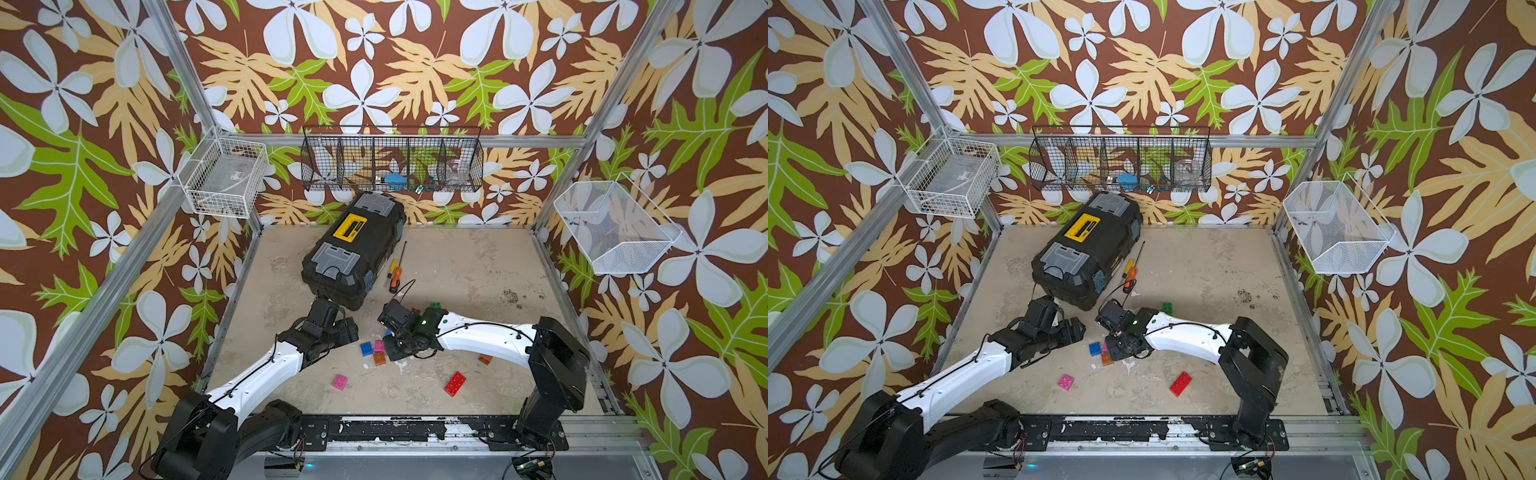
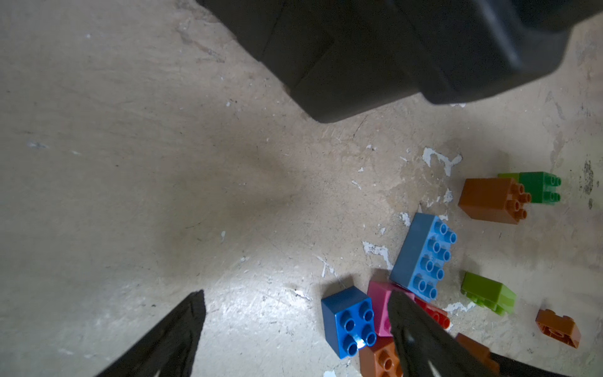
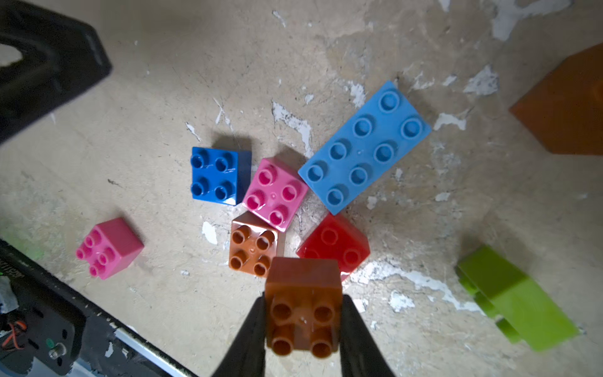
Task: Assemble the letter h with lego
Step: Assemble the lego brick with the lego brick.
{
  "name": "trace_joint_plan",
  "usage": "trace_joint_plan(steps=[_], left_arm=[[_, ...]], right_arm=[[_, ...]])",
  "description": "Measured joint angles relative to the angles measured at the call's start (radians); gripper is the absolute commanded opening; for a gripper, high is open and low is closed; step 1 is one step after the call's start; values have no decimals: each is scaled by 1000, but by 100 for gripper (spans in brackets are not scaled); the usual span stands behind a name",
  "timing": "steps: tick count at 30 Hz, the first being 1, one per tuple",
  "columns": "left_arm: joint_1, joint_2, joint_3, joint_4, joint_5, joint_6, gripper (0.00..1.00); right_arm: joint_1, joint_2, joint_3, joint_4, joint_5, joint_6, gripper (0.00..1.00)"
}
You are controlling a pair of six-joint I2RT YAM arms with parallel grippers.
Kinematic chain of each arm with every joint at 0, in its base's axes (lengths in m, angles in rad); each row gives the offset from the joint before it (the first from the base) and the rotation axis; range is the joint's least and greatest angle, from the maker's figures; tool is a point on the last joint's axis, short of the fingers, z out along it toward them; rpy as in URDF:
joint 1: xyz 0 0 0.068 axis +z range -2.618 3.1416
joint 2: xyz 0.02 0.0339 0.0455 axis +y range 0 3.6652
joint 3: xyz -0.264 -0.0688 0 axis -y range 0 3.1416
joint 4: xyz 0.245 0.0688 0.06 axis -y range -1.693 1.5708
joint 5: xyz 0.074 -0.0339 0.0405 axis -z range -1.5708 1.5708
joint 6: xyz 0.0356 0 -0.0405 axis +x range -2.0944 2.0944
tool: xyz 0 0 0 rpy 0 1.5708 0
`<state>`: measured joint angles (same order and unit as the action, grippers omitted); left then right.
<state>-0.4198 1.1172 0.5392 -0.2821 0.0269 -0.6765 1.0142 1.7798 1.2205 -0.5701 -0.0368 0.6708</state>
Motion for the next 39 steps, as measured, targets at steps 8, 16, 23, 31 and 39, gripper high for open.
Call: trace_joint_plan(steps=[8,16,23,31,39], left_arm=[[0,-3,0,1,3,0,92],[0,-21,6,-17,-21,0,92],[0,-111,10,-55,-129,-11,93],[0,-157,4,-73,-203,-29,93],[0,-148,4,-73,-205,-29,93]], right_arm=[[1,38,78,-66,34,-264,31],[-10,84,124,-127,40,-570,31],[-45,126,154,-139,35,-679,31],[-52,144,172,-142,13,-729,31],[-55,131,156,-157,-42,-753,31]])
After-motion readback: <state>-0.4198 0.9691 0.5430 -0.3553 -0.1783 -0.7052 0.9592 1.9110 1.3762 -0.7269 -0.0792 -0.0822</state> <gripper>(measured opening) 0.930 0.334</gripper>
